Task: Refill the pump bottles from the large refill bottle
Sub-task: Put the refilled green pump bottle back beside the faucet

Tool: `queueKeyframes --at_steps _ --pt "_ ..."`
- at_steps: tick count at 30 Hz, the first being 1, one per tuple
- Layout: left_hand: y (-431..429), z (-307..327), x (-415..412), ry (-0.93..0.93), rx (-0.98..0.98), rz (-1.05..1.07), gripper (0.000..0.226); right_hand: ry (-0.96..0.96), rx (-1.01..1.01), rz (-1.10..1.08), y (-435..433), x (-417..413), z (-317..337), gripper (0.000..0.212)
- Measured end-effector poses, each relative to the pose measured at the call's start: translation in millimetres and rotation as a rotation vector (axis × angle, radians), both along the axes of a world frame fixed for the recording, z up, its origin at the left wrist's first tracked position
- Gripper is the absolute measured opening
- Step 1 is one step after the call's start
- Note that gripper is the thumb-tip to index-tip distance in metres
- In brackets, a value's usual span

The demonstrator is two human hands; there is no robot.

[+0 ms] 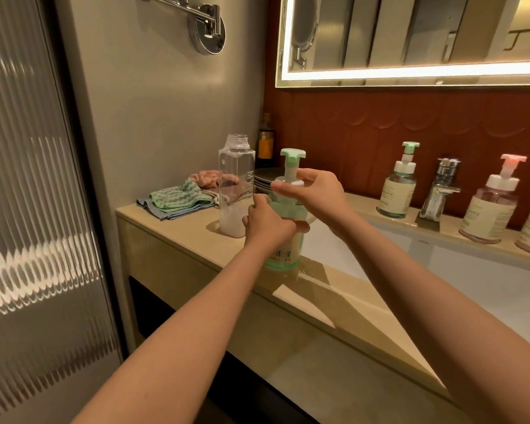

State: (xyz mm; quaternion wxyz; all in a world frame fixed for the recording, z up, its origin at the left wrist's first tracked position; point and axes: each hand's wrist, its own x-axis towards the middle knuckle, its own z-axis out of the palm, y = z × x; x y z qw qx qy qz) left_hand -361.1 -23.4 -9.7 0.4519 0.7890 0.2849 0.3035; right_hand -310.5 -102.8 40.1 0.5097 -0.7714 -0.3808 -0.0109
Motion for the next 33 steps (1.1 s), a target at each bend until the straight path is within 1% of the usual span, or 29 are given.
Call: queueKeyframes --at_steps 1,2,3,4,5,6,8,11,13,16,19,23,24,26,29,31,33 --pt "-1 3 2 -0.003 -0.002 -0.018 0.083 0.079 0.011 0.051 -7 3 4 0.064" --pt "-4 6 4 -0.004 -0.001 -0.038 0.085 0.142 0.014 0.092 -14 7 6 0.053" --pt "-4 7 5 -0.001 0.005 -0.052 0.086 0.194 0.027 0.110 -18 10 8 0.036" --pt "-5 10 8 -0.009 0.012 -0.073 0.087 0.255 0.047 0.097 -23 16 10 0.024" --pt "-6 14 11 -0.029 0.008 -0.087 0.087 0.306 0.063 0.071 -27 20 11 0.023" --pt "-8 19 14 -0.052 -0.007 -0.101 0.087 0.345 0.067 0.037 -32 26 12 0.032" --pt "-14 31 25 -0.093 -0.028 -0.117 0.087 0.361 0.008 0.000 -44 35 12 0.046" --pt "-24 44 44 -0.110 -0.020 -0.153 0.087 0.333 -0.132 0.077 -59 45 5 0.056" --pt "-29 50 57 -0.114 -0.015 -0.160 0.085 0.306 -0.137 0.093 -63 50 3 0.065" --pt "-34 53 79 -0.113 -0.041 -0.178 0.083 0.237 -0.109 0.050 -62 61 -1 0.078" --pt "-35 53 100 -0.101 -0.050 -0.233 0.081 0.128 -0.033 -0.107 -56 79 -8 0.076" --pt "-30 50 126 -0.016 -0.043 -0.345 0.083 0.085 -0.048 -0.270 -52 104 -16 0.067" --pt "-28 48 136 0.012 -0.045 -0.369 0.086 0.096 -0.048 -0.292 -50 112 -19 0.066" --pt "-24 44 150 0.065 -0.043 -0.395 0.099 0.111 -0.056 -0.325 -48 125 -25 0.065" --pt "-17 38 175 0.104 -0.072 -0.361 0.117 0.081 -0.096 -0.368 -41 151 -27 0.069" --pt "-13 37 191 0.092 -0.120 -0.355 0.120 0.064 -0.105 -0.396 -37 169 -26 0.070" --pt "-6 35 212 0.065 -0.174 -0.370 0.114 0.082 -0.104 -0.453 -32 190 -26 0.073"
